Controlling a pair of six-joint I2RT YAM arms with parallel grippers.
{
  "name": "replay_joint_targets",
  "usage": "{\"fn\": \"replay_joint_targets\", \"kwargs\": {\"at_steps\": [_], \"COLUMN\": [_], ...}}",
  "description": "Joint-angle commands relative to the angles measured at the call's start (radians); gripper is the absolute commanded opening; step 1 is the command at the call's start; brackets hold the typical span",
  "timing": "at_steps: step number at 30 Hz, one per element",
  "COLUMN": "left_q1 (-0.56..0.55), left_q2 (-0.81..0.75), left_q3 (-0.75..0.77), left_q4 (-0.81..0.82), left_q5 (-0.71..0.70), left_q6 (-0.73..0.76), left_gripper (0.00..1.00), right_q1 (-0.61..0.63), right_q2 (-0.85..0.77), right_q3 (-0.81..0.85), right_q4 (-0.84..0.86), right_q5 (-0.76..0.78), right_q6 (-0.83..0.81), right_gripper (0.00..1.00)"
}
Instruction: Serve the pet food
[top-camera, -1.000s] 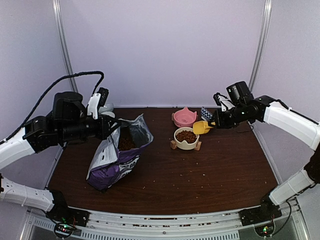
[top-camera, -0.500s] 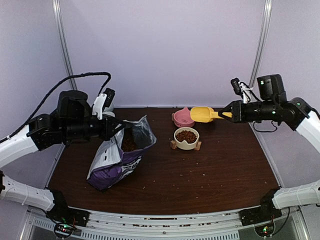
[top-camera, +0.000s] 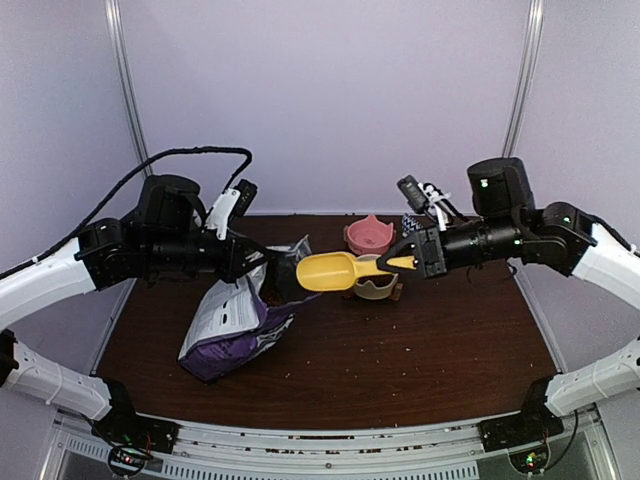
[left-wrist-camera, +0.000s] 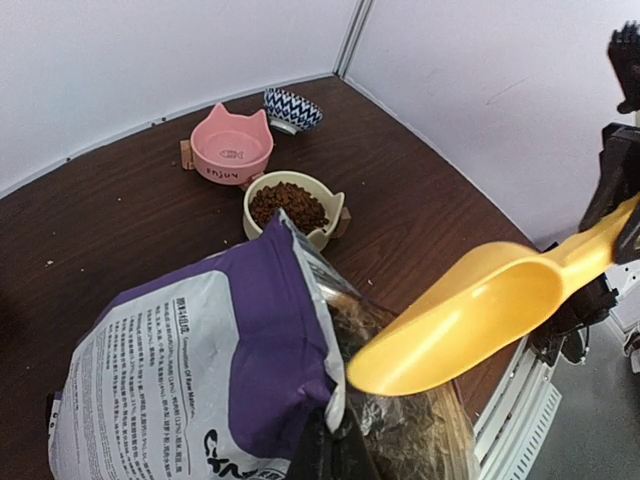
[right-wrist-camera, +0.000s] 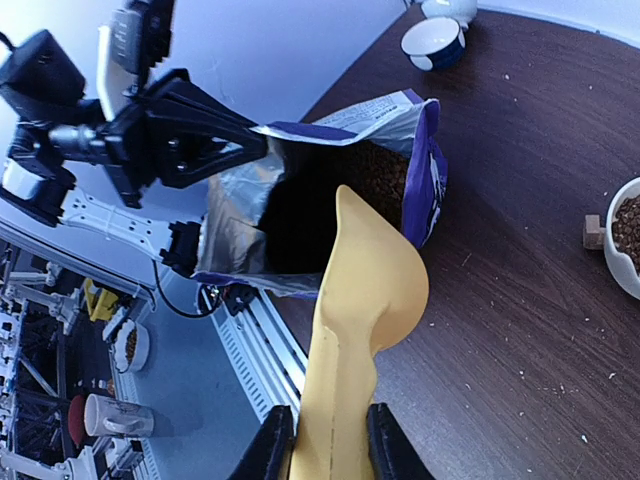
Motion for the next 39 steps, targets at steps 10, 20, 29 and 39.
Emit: {"fn": "replay_joint_targets", "kwargs": {"at_steps": [10, 20, 29, 39], "left_q1": [-0.086, -0.095, -0.094, -0.095], "left_q2": [0.02, 0.028, 0.004, -0.04], "left_q3": [0.077, 0.063, 0.038, 0.03], "left_q4": [0.122, 0.158, 0.176, 0.133], "left_q5": [0.056, 0.059, -0.001, -0.077], "left_q6": [0.04, 0.03, 0.018, 0.007], "left_gripper": [0.0, 0.0, 0.0, 0.0], "right_q1": [0.208, 0.285, 0.269, 0.166], "right_q2": [0.499, 0.689, 0.591, 0.366], "right_q3": [0.227, 0.284, 0.176, -0.013], "right_q4": [-0.019, 0.173, 0.289, 0.464], "right_q5": [0.31, 0.09, -0.109, -0.277], "right_q6": [0.029, 0.127, 0.21, 0.405], "right_gripper": [0.0, 0.0, 0.0, 0.0]}}
